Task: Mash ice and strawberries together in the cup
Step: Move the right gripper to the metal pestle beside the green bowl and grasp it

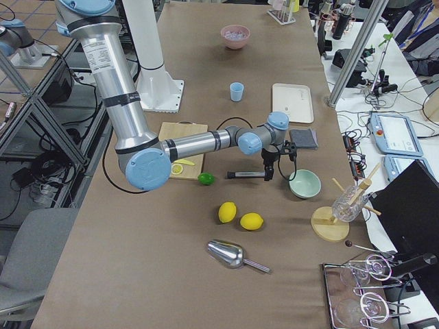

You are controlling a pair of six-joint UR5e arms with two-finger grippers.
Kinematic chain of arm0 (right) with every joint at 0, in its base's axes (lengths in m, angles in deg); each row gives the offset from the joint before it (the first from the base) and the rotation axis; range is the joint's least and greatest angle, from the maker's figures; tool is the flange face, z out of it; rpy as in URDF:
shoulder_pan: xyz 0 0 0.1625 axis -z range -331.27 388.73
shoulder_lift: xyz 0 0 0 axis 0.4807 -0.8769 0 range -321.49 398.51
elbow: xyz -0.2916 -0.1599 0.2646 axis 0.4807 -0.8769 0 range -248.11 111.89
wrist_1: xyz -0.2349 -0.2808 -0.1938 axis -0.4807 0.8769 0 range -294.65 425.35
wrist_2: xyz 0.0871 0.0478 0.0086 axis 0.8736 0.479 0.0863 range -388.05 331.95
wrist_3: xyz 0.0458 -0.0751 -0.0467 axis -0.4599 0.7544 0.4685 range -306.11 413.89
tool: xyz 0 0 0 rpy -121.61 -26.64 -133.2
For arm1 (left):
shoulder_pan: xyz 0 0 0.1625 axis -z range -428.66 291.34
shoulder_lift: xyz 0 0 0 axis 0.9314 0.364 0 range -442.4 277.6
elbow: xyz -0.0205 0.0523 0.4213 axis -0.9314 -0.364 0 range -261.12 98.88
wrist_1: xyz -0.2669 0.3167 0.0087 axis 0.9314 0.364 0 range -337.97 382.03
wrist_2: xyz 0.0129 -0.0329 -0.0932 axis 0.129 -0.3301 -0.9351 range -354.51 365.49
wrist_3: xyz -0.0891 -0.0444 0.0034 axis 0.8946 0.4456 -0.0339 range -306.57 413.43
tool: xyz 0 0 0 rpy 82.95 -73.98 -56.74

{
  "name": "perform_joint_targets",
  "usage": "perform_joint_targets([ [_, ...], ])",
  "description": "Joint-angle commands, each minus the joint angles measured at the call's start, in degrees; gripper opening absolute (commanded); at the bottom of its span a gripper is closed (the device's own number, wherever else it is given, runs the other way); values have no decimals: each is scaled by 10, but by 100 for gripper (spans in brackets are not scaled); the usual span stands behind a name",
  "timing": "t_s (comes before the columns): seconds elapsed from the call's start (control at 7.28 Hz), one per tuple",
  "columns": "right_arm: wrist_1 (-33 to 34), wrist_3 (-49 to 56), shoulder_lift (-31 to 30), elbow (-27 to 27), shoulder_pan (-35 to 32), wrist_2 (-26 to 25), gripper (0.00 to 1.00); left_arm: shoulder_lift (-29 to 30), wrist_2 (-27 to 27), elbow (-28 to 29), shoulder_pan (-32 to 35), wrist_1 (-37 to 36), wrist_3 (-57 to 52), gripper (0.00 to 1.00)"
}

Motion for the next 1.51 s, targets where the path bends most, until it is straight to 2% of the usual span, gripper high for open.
perform_joint_targets([
  [0.0,0,-1,1,-7,14,-2,100,1,0,1,-2,8,-1,97],
  [0.14,0,0,0,-7,14,-1,97,-1,0,2,-2,19,0,97],
  [0.41,0,-3,-1,-7,14,1,72,0,0,2,-3,22,0,97],
  [0.69,0,-2,-4,-12,13,3,71,1,0,0,-3,23,0,97],
  [0.82,0,-2,-4,-12,12,4,64,3,0,-1,-3,23,0,97],
  [0.96,1,-2,-4,-12,12,7,49,5,0,-1,-3,23,0,97],
  [1.1,0,-3,-4,-12,11,7,11,5,0,-1,-3,23,0,97],
  [1.24,0,-2,0,-9,8,7,0,5,0,0,-3,23,0,97],
  [1.37,0,-2,1,-3,5,7,0,5,0,0,-5,23,0,97],
])
